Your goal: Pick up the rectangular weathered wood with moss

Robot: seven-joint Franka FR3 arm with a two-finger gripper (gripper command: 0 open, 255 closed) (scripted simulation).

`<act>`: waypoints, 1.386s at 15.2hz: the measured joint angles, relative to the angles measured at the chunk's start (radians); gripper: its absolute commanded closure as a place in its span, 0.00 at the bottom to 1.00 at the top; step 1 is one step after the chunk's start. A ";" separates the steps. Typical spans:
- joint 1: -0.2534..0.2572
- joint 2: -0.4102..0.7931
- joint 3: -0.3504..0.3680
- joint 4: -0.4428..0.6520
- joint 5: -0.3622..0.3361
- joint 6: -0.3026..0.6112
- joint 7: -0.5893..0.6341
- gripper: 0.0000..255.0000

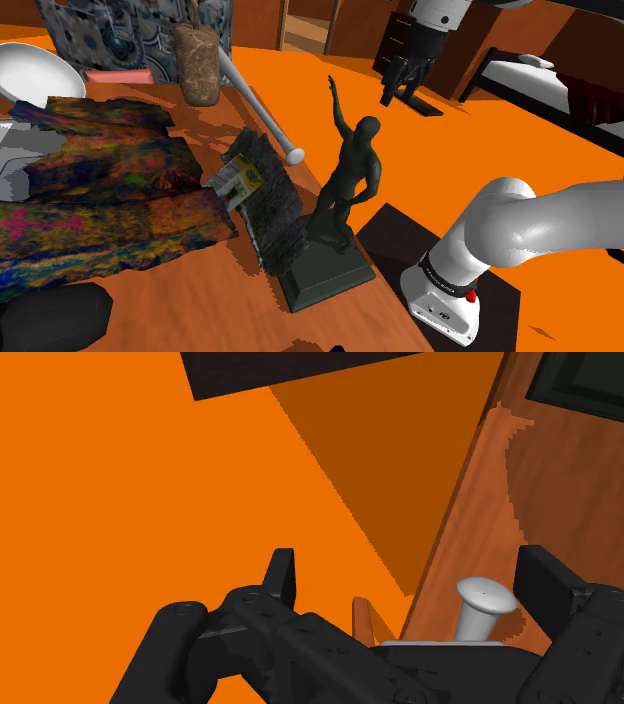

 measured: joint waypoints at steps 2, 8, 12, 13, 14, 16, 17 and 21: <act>0.003 -0.003 0.003 -0.011 0.013 0.010 0.010 0.00; 0.042 -0.025 0.040 -0.140 0.159 0.149 0.111 0.00; 0.081 0.003 0.076 -0.203 0.274 0.277 0.176 0.00; 0.091 0.004 0.083 -0.224 0.303 0.310 0.188 0.00; 0.100 0.011 0.086 -0.240 0.329 0.342 0.195 0.00; 0.125 0.020 0.106 -0.268 0.389 0.404 0.221 0.00; 0.140 0.039 0.119 -0.283 0.423 0.451 0.230 0.00; 0.204 0.101 0.165 -0.317 0.559 0.609 0.265 0.00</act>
